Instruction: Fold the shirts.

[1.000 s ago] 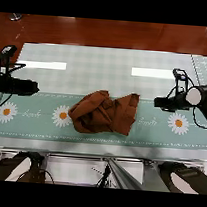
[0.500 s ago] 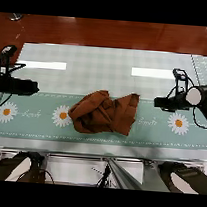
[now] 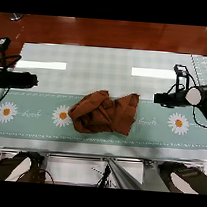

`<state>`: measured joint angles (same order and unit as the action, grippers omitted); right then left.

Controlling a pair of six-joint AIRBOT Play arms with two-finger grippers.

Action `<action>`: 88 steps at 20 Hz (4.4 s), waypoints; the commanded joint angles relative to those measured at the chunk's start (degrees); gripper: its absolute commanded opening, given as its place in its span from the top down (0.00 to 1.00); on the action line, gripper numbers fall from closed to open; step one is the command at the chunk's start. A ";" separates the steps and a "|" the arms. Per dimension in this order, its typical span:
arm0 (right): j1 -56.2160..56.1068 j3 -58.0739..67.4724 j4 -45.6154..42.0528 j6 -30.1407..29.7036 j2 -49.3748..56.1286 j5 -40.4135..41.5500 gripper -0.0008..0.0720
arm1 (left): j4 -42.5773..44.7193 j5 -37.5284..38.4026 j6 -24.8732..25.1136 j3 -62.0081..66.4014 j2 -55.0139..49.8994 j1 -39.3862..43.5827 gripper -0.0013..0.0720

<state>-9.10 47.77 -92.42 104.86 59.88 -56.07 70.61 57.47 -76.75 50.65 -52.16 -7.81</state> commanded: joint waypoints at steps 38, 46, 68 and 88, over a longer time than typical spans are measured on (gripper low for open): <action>-1.70 -19.54 53.29 -24.81 3.17 13.44 0.16 | -41.51 15.08 15.82 -0.68 -27.87 18.10 0.96; -1.64 -13.49 56.43 -29.62 10.95 9.40 0.96 | -41.51 15.06 15.43 -0.57 -27.87 17.99 0.96; 5.11 69.11 24.55 -21.66 -11.47 -27.78 0.96 | -4.20 10.51 -5.68 53.94 12.22 6.75 0.96; 5.14 12.39 5.35 -7.98 -4.26 -4.55 0.96 | -12.50 -6.64 -8.46 -9.29 3.89 6.91 0.96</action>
<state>-3.99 60.82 -84.75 95.68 44.93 -69.01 67.46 63.92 -89.45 45.34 -39.07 -0.99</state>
